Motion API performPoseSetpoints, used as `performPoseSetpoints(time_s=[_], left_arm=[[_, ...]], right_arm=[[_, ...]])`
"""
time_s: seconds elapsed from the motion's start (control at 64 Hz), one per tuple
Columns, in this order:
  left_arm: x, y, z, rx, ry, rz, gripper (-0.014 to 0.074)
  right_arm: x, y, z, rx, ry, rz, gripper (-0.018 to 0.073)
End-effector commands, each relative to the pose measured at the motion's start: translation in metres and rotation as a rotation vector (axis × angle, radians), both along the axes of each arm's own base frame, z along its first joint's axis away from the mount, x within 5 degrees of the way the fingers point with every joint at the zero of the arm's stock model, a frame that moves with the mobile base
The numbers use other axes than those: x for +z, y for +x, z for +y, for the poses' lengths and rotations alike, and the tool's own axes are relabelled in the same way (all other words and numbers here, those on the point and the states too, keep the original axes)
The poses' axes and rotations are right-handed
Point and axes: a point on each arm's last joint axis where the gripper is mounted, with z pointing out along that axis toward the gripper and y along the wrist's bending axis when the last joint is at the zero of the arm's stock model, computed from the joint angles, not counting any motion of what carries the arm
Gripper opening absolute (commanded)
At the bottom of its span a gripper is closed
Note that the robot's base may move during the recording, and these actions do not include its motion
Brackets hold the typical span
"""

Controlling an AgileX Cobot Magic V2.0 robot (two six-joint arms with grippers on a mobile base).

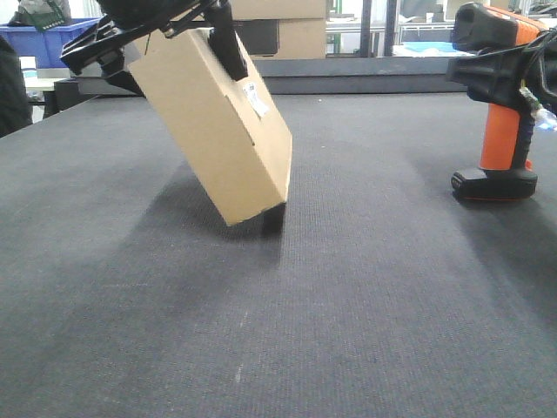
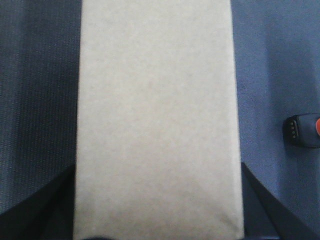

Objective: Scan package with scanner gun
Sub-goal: 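Lower the scanner gun back onto the mat with the right gripper, then lower the box onto the mat and open the left gripper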

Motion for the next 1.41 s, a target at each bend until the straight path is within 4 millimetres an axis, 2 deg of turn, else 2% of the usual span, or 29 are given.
performPoseSetpoints(time_s=[0.0,0.109,0.172,0.25,0.36,0.438,0.531,0.641,0.735,0.954,1.188,1.391], left_arm=[[0.008,-0.001,-0.002,-0.004,-0.010,-0.031,-0.0111],[0.008,-0.002,-0.002,-0.005,-0.009,-0.027,-0.0111],[0.008,-0.002,-0.002,-0.005,-0.009,-0.027,-0.0111],[0.008,-0.002,-0.002,-0.005,-0.009,-0.027,-0.0111],[0.008,-0.002,-0.002,-0.005,-0.009,-0.027,-0.0111],[0.008,-0.002,-0.002,-0.005,-0.009,-0.027,-0.0111],[0.008,-0.002,-0.002,-0.005,-0.009,-0.027,-0.0111],[0.008,-0.002,-0.002,-0.005,-0.009,-0.027,-0.0111],[0.008,-0.002,-0.002,-0.005,-0.009,-0.027,-0.0111],[0.008,-0.002,-0.002,-0.005,-0.009,-0.027,-0.0111],[0.010,-0.001,0.002,-0.009,0.025,-0.042,-0.0111],[0.054,-0.006,0.037,0.000,0.259,-0.126,-0.0111]], right_arm=[[0.008,0.002,-0.001,-0.005,-0.009,-0.061,-0.0160],[0.004,0.002,0.001,0.010,-0.002,-0.018,-0.0159],[0.002,0.002,0.001,0.019,0.002,0.008,-0.0122],[0.002,0.002,0.001,0.020,0.002,0.010,-0.0014],[0.002,0.002,0.001,0.019,0.002,0.008,0.0219],[0.002,0.002,0.001,0.020,0.003,0.010,0.0347],[0.001,0.002,0.002,0.023,0.003,0.016,0.0449],[0.002,0.001,0.003,0.045,0.003,0.037,0.0524],[0.003,-0.001,0.005,0.070,0.000,0.054,0.0566],[0.005,-0.010,0.003,0.077,0.002,0.065,0.0562],[0.000,-0.032,-0.001,0.139,-0.055,0.088,0.0562],[0.008,-0.063,-0.010,0.156,-0.061,0.069,0.0562]])
